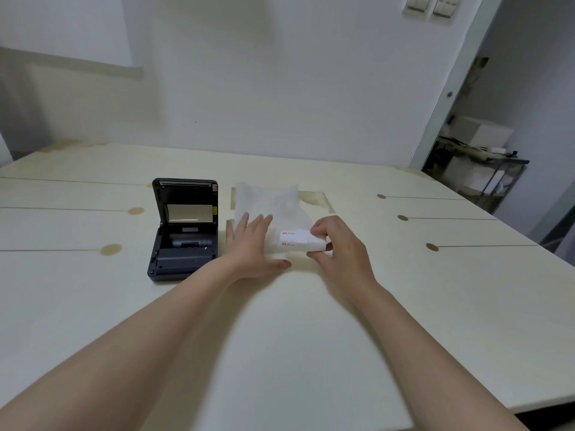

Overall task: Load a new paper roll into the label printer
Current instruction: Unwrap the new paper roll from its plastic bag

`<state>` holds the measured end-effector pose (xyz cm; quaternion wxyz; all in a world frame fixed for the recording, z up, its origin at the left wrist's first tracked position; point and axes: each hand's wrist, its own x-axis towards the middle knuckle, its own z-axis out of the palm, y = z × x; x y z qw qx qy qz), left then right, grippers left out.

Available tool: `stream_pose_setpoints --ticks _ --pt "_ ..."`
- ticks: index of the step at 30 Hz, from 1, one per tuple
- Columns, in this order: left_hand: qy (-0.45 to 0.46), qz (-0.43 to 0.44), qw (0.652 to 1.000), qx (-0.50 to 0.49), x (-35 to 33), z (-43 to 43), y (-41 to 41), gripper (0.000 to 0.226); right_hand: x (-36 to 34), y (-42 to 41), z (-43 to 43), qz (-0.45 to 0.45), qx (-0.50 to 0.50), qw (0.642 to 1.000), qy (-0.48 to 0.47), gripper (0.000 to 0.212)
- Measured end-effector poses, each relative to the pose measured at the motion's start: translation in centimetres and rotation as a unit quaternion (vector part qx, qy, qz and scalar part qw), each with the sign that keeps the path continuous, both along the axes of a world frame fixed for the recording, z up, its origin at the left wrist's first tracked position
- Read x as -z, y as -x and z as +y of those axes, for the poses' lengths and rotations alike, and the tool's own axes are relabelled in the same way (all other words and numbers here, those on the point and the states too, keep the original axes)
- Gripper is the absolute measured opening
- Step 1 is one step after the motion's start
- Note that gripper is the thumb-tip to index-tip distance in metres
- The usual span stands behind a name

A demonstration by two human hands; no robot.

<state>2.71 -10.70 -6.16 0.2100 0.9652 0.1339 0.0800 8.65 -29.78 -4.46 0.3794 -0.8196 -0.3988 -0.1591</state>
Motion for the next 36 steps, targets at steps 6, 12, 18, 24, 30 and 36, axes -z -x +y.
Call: stream_pose_setpoints --ticks 6,12,18,24,30,36 --pt "0.383 -0.120 0.912 0.088 -1.4 -1.6 1.7 0.092 0.9 0.0 1.0 -0.006 -0.004 0.998 -0.058 0.027" --pt "0.667 -0.154 0.728 0.033 -2.0 -2.1 2.7 0.031 1.5 0.1 1.8 -0.042 -0.034 0.995 -0.085 0.033" --pt "0.619 -0.212 0.756 -0.002 -1.3 -2.0 2.6 0.035 1.4 -0.1 2.1 -0.022 -0.059 0.997 -0.042 0.036" --pt "0.556 -0.230 0.799 0.010 0.1 -2.3 2.3 0.033 1.2 -0.1 2.3 0.021 -0.028 0.999 -0.009 0.031" --pt "0.531 -0.240 0.813 -0.002 0.5 -2.6 2.0 0.033 1.2 0.2 2.7 0.023 0.000 1.000 -0.012 0.012" --pt "0.510 -0.240 0.826 0.010 0.4 -2.4 2.1 0.032 0.6 0.2 3.3 0.058 -0.001 0.998 -0.021 0.015"
